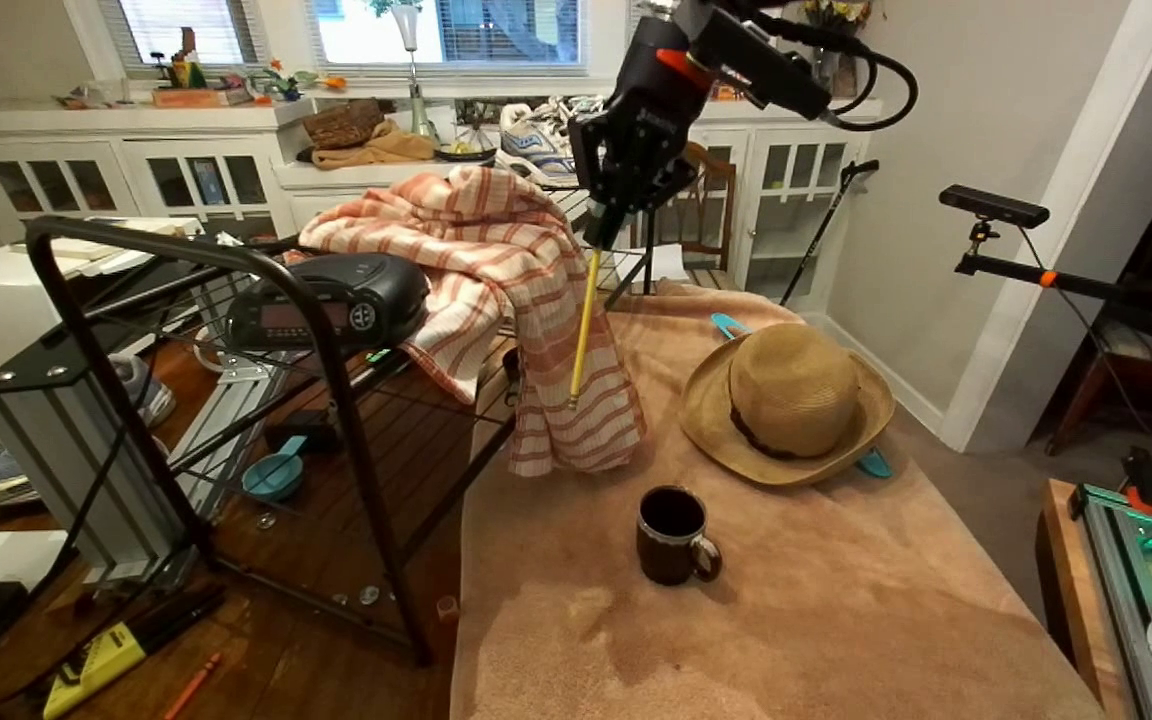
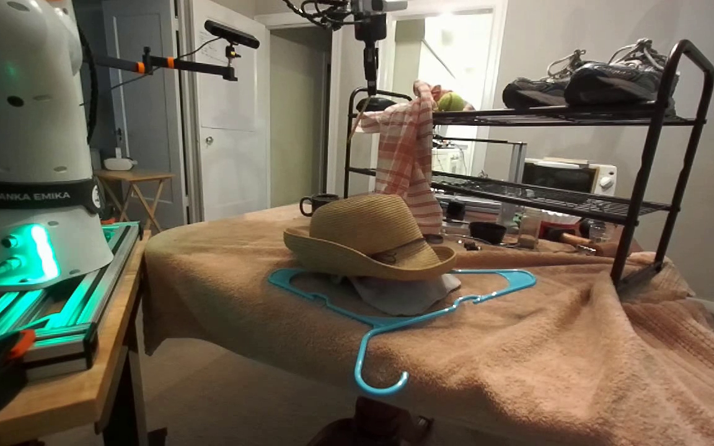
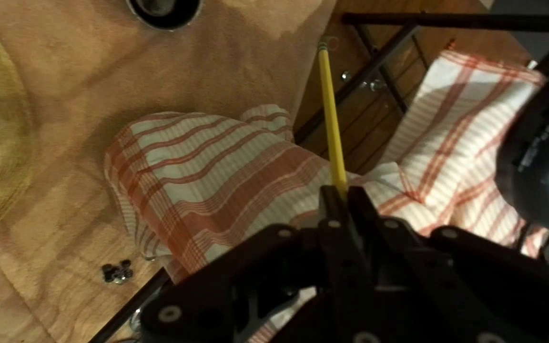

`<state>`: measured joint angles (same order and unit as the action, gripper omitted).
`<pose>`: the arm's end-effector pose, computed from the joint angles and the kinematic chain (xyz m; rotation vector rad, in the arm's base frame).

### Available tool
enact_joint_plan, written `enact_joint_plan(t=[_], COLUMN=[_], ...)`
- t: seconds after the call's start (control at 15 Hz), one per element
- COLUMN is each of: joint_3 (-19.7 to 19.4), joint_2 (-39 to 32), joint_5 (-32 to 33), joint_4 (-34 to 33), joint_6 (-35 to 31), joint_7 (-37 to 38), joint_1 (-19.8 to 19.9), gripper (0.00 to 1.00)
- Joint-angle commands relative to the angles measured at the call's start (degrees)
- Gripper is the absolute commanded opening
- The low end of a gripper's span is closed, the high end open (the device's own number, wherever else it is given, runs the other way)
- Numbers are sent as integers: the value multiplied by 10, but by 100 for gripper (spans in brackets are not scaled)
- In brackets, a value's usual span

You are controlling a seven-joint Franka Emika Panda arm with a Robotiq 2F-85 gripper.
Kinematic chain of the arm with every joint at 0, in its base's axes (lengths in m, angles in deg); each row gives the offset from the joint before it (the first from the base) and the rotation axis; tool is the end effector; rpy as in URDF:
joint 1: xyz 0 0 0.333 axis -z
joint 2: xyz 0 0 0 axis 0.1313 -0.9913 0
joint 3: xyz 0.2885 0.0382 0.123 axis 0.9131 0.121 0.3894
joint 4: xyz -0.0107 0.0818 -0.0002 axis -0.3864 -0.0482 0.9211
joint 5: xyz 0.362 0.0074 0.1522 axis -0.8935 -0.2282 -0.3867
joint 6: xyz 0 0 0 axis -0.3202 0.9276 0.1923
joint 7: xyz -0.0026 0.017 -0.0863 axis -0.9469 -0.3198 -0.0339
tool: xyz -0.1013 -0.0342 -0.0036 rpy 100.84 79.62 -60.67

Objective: Remove the pencil from the brown cup and put it on the top of the shoe rack

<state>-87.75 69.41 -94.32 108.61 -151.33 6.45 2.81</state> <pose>0.5676 0.0764 0.5070 -2.6641 0.7403 -0.2878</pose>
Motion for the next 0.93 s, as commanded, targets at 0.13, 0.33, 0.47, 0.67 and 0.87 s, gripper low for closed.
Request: enact_joint_plan(t=[0.13,0.33,0.47,0.67,0.87], joint_3=[-1,-2,-5,-13,-19], joint_2=[11,10,12,15,17], joint_5=[-204,-348,-433,-509,-559], joint_4=[42,36,36,40,47], joint_6=[-139,-153,-131,-95,-117], joint_7=[-104,-199,-270,-340,-375], joint_1=[7,5,8,18,29], gripper=[2,2,2,2,2])
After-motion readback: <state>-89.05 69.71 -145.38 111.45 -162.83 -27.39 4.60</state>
